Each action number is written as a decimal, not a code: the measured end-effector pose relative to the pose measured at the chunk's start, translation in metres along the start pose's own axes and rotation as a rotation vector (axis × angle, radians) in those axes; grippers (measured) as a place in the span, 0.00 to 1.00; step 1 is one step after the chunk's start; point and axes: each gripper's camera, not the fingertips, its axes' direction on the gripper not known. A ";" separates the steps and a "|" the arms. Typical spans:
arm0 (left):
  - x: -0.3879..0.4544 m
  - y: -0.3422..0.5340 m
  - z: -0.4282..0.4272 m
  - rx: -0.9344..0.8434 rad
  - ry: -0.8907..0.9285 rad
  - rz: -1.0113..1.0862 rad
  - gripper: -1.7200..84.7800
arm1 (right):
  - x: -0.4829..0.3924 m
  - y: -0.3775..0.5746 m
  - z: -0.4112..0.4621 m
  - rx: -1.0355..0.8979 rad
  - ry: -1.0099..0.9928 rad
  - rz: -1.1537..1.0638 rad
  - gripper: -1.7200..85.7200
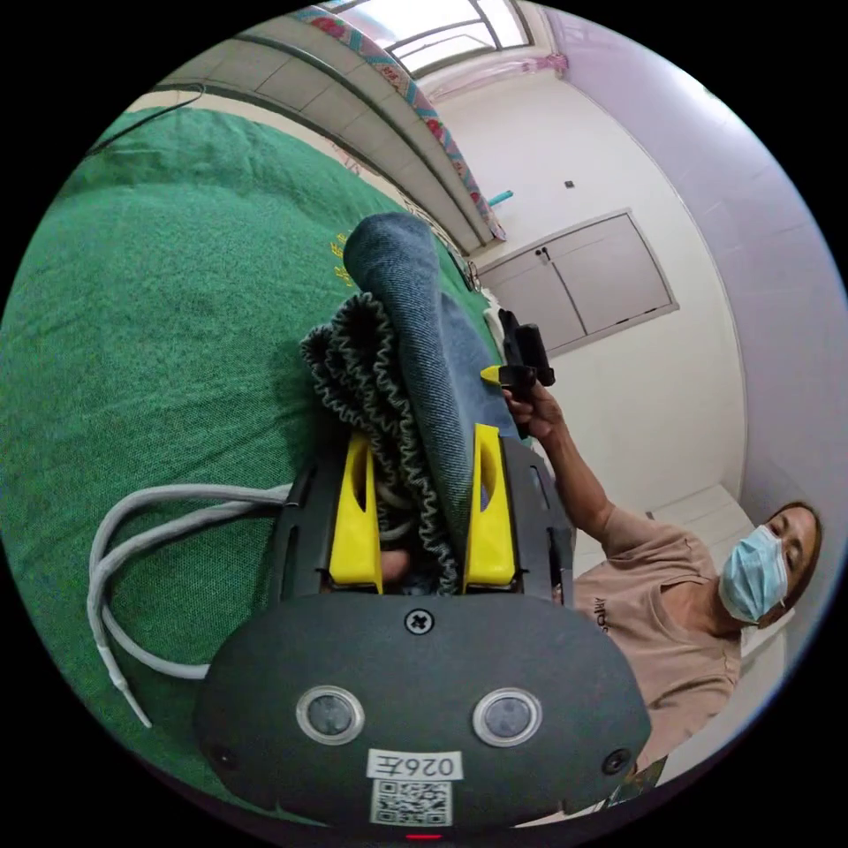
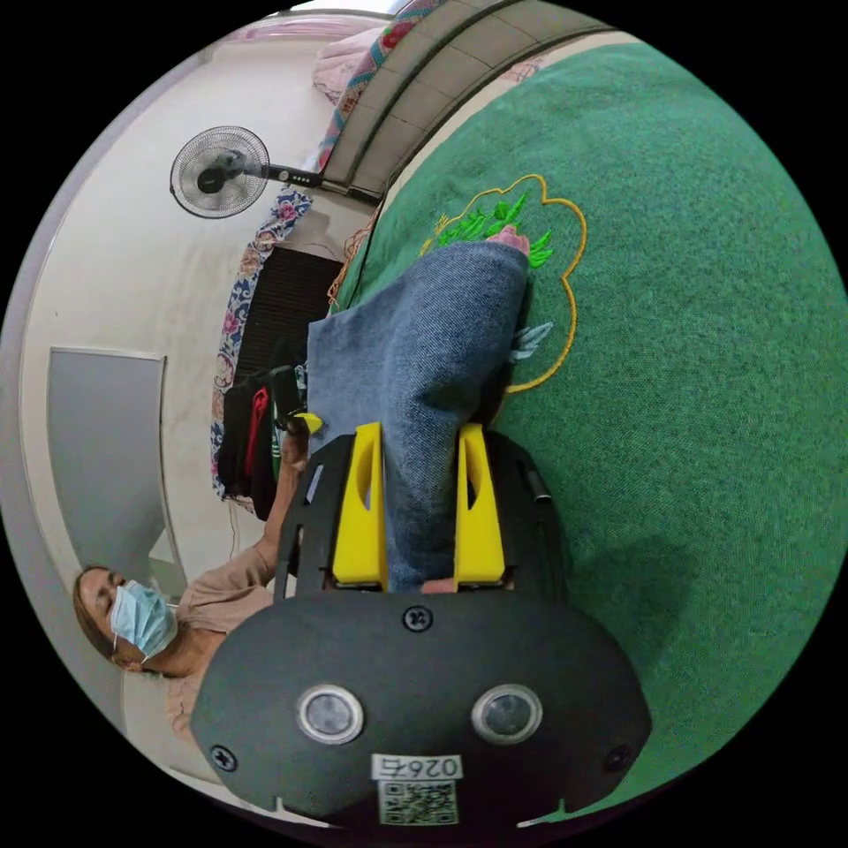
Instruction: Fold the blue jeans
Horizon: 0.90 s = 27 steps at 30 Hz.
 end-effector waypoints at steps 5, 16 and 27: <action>0.015 0.021 0.005 -0.006 -0.042 -0.017 0.18 | -0.037 0.013 0.034 -0.019 0.067 -0.021 0.09; 0.155 0.091 -0.010 0.127 -0.358 0.244 0.14 | -0.257 0.093 0.099 0.144 0.538 -0.366 0.05; 0.365 0.379 -0.178 0.673 -0.869 0.432 0.14 | -0.634 0.219 0.217 0.323 0.410 -1.111 0.05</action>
